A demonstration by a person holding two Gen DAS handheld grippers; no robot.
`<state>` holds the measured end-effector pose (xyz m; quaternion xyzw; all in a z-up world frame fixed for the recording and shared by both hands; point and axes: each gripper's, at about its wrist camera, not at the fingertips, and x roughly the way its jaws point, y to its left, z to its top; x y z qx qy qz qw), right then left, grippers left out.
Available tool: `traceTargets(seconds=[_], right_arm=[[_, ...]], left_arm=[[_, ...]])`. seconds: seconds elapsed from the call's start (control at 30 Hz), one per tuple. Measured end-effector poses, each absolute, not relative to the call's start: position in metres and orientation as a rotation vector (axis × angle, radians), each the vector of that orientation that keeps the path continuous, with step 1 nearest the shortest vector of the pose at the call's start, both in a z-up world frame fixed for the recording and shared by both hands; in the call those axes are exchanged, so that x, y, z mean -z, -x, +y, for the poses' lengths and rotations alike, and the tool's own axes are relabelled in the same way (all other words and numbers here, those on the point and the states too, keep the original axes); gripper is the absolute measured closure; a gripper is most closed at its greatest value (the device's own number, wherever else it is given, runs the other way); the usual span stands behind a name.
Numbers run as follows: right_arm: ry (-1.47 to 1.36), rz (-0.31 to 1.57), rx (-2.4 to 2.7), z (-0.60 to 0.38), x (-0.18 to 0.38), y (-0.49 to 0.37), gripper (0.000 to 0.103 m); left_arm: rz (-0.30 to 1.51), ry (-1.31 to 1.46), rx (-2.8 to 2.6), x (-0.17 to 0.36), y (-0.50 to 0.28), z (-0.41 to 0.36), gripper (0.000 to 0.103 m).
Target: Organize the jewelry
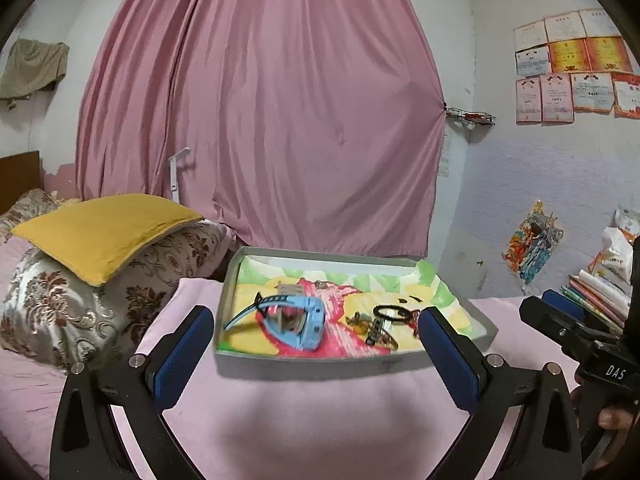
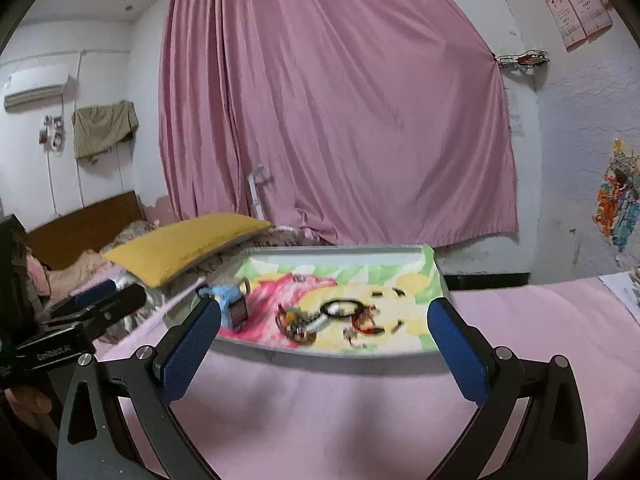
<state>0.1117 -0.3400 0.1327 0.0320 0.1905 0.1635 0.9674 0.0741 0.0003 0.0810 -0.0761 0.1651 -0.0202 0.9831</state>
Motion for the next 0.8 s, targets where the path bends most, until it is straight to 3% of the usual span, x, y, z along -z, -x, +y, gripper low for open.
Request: traceTargets(seconds=[0.8], right_arm=[[-0.030,0.246,-0.197,-0.351,-0.100,-0.024,0.002]], left_arm=[[0.325,0.158,-0.061,-0.037,-0.013,0.009,0.001]])
